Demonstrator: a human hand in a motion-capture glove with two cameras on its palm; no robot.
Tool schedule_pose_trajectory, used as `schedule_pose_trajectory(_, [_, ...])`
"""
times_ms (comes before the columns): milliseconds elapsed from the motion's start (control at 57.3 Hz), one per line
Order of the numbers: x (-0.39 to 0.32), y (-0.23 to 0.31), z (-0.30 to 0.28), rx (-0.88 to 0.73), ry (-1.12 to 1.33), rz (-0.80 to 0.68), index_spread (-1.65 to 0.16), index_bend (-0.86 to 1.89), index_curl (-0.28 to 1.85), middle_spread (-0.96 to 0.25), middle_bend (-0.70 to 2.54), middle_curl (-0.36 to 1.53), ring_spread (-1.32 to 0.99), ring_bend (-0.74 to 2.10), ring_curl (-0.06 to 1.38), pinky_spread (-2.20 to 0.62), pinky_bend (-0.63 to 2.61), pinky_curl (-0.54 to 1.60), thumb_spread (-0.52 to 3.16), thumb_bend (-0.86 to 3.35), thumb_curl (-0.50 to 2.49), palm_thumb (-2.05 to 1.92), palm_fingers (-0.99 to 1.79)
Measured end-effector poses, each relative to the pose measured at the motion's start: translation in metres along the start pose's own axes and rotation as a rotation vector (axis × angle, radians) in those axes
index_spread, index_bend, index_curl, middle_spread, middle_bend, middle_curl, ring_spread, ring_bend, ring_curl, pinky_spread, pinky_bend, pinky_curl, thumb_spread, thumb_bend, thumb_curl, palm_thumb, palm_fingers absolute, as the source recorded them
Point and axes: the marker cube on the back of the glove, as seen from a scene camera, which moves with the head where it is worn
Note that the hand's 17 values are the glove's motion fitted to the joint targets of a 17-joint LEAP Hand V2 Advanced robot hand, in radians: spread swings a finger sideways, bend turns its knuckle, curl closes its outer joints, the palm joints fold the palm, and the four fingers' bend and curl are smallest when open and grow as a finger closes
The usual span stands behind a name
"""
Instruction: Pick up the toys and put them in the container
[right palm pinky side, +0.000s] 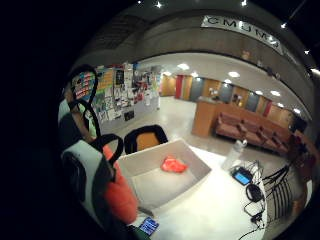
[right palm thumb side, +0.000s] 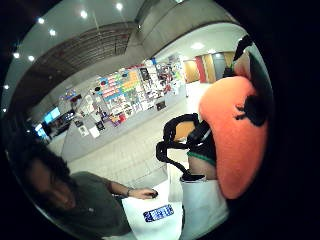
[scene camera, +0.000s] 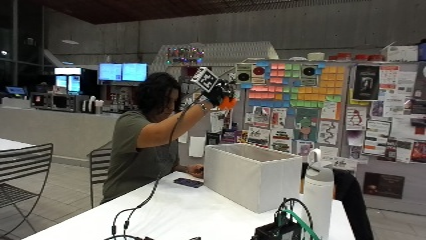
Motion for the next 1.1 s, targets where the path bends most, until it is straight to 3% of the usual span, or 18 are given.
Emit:
schedule_pose_trajectory(192, [0.039,0.004,0.052,-0.216,-0.048,0.123,-0.45,0.18,0.74,-0.41,0.69,0.88,-0.35,1.28,0.61,-0.39,1.2,0.55,0.9,0.09,0.85,0.51,0.87])
schedule_pose_trajectory(244, [0.03,0.006,0.056,-0.259,-0.16,0.147,-0.45,0.13,0.73,-0.41,0.65,0.87,-0.34,1.27,0.6,-0.39,1.15,0.52,0.92,0.08,0.85,0.49,0.79])
schedule_pose_trajectory(314, [0.035,0.009,0.058,-0.313,-0.21,0.19,-0.44,0.18,0.72,-0.36,0.52,0.82,-0.32,1.11,0.56,-0.31,1.13,0.52,1.1,-0.08,0.72,0.21,0.37])
schedule_pose_trajectory(349, [0.045,0.012,0.058,-0.326,-0.159,0.195,-0.44,0.19,0.72,-0.34,0.48,0.8,-0.31,1.07,0.55,-0.27,1.14,0.52,1.13,-0.08,0.68,0.14,0.3])
schedule_pose_trajectory(366, [0.052,0.014,0.058,-0.331,-0.112,0.191,-0.44,0.17,0.7,-0.31,0.4,0.77,-0.29,0.94,0.5,-0.22,1.12,0.5,1.08,-0.17,0.63,-0.02,0.05])
schedule_pose_trajectory(419, [0.058,0.019,0.055,-0.332,-0.062,0.179,-0.44,0.21,0.7,-0.27,0.36,0.73,-0.26,0.82,0.47,-0.15,1.11,0.49,1.02,-0.18,0.58,-0.16,-0.04])
schedule_pose_trajectory(471, [0.052,0.021,0.046,-0.324,-0.148,0.191,-0.45,0.21,0.67,-0.23,0.35,0.7,-0.24,0.73,0.41,-0.1,1.06,0.45,0.98,-0.17,0.52,-0.2,-0.03])
schedule_pose_trajectory(611, [0.082,0.058,0.018,-0.4,0.07,0.125,-0.45,0.2,0.63,-0.17,0.35,0.66,-0.21,0.68,0.35,-0.03,0.95,0.38,0.93,-0.15,0.41,-0.21,0.08])
schedule_pose_trajectory(680, [0.087,0.083,-0.002,-0.457,0.006,0.226,-0.45,0.2,0.61,-0.16,0.34,0.64,-0.2,0.71,0.34,-0.01,0.91,0.36,0.99,-0.13,0.36,-0.18,0.13])
schedule_pose_trajectory(768, [0.093,0.136,-0.017,-0.552,0.132,0.125,-0.45,0.22,0.61,-0.14,0.33,0.62,-0.2,0.7,0.34,0.0,0.86,0.35,1.06,-0.11,0.31,-0.16,0.15])
schedule_pose_trajectory(837, [0.104,0.169,-0.028,-0.592,0.145,0.178,-0.45,0.22,0.6,-0.13,0.31,0.6,-0.19,0.69,0.34,0.01,0.85,0.34,1.09,-0.1,0.28,-0.15,0.14])
schedule_pose_trajectory(907, [0.107,0.202,-0.033,-0.607,0.208,0.329,-0.45,0.21,0.59,-0.13,0.3,0.59,-0.19,0.68,0.33,0.01,0.83,0.34,1.12,-0.1,0.26,-0.14,0.14])
schedule_pose_trajectory(994, [0.102,0.244,-0.041,-0.622,0.162,0.344,-0.45,0.2,0.58,-0.12,0.3,0.57,-0.19,0.64,0.32,0.02,0.82,0.33,1.14,-0.09,0.23,-0.14,0.14])
schedule_pose_trajectory(1099, [0.122,0.295,-0.051,-0.663,0.163,0.207,-0.45,0.19,0.56,-0.12,0.3,0.55,-0.18,0.62,0.31,0.02,0.81,0.33,1.16,-0.09,0.21,-0.13,0.15])
